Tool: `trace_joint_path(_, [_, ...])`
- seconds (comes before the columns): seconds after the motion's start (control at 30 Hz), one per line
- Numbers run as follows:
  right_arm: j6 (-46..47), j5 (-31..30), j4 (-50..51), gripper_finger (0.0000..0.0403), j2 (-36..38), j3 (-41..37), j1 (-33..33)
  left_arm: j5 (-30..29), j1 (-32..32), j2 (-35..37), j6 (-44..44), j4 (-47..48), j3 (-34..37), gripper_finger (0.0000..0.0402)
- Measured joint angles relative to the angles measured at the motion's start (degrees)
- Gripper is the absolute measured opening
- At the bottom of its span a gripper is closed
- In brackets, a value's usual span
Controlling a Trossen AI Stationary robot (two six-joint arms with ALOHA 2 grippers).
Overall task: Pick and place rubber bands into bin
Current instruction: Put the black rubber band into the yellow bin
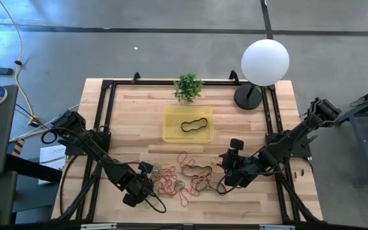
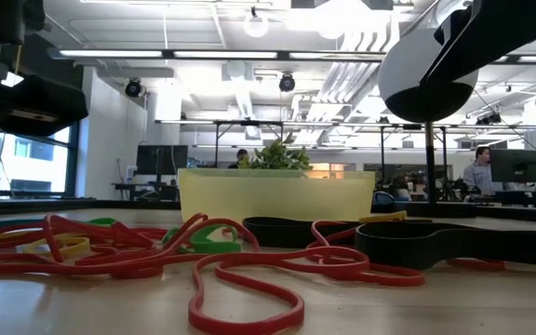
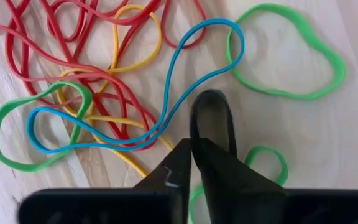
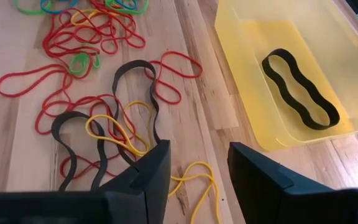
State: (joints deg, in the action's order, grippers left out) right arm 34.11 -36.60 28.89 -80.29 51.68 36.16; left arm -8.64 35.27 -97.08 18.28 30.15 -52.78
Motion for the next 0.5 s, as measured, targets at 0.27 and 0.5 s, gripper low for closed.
trace_joint_path(0.27, [-0.03,0.09,-0.01,0.0142,0.00,0.00,0.01,-2.25,0.00,0.25,0.05,0.01,0.01,0.0002])
trace_joint_path(0.5, [-0.03,0.11,-0.01,0.0142,0.00,0.00,0.02,-3.43,0.00,1.65,-0.62,0.01,-0.04,0.0001])
